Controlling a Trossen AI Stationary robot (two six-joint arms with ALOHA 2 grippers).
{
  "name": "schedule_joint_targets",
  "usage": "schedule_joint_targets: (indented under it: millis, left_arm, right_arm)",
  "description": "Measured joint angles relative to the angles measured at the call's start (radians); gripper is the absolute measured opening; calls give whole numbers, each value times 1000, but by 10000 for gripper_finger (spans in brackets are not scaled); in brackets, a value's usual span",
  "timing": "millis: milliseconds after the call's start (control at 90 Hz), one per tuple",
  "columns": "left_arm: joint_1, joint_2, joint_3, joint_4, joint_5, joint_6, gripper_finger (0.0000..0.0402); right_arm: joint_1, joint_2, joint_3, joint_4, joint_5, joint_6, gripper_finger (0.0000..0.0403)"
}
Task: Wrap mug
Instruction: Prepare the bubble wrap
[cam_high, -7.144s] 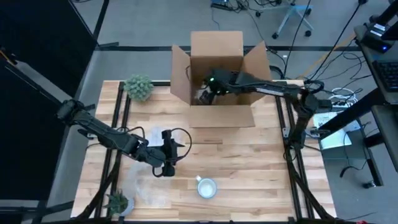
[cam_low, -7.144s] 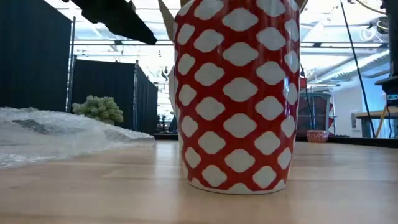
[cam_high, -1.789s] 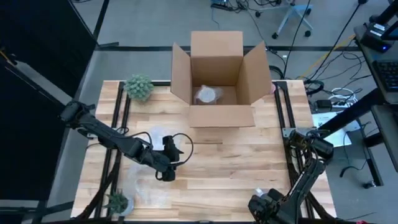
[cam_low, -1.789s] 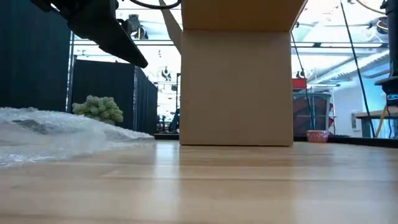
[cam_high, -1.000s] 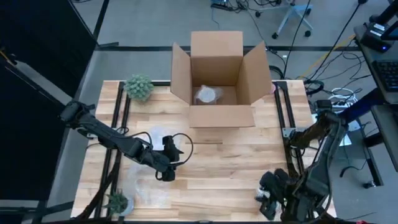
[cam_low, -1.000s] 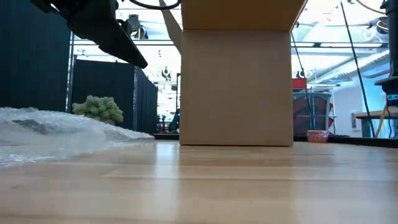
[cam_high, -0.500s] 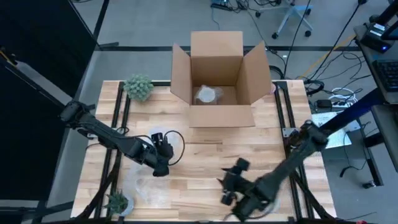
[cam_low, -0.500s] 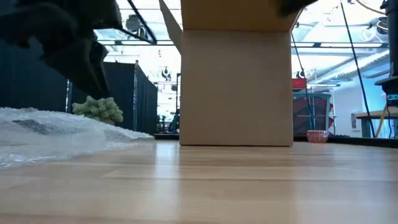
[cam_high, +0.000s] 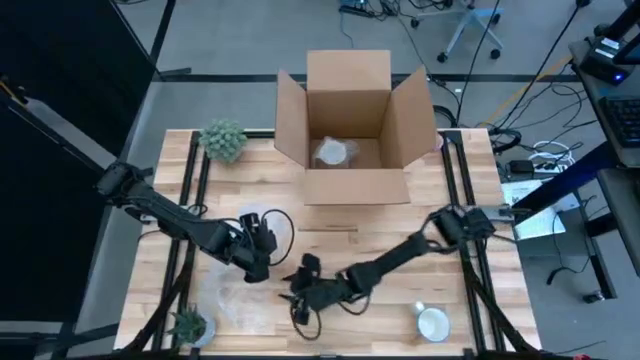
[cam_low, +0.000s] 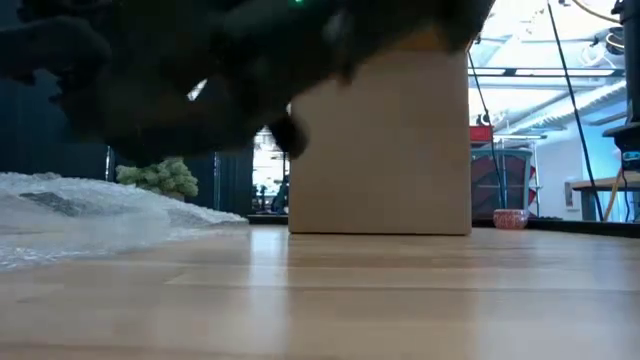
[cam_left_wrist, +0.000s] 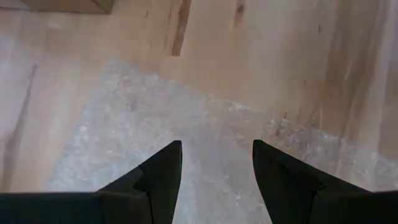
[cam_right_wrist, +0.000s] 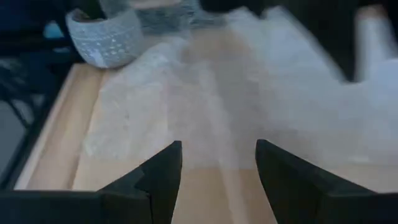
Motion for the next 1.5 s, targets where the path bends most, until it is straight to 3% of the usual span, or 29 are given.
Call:
schedule_joint_targets:
  millis: [144, 367, 467, 700, 944, 1156, 1356, 1500]
  left_arm:
    - [0, 0, 0, -1, 2, 7, 180]
    - [0, 0, 0, -1, 2, 5, 180]
    - [-2, 0, 0, -2, 2, 0, 180]
    - [-1, 0, 0, 44, 2, -4, 180]
    - [-31, 1, -1, 343, 62, 50, 180]
    - [-56, 77, 0, 648, 142, 183, 180]
    - [-52, 214, -1, 631, 133, 182, 180]
    - [-51, 274, -1, 630, 131, 159, 180]
  right_arm:
    - [-49, 75, 38, 69, -16, -1, 187]
    - [-90, 153, 91, 10, -54, 4, 187]
    - [-88, 123, 96, -130, -74, 2, 187]
    - [-54, -36, 90, -645, -100, 11, 187]
    - [-16, -151, 87, -929, -70, 135, 187]
    - [0, -144, 88, -947, -43, 174, 187]
    - [4, -142, 87, -884, -45, 190, 187]
    - [15, -132, 88, -721, -43, 161, 187]
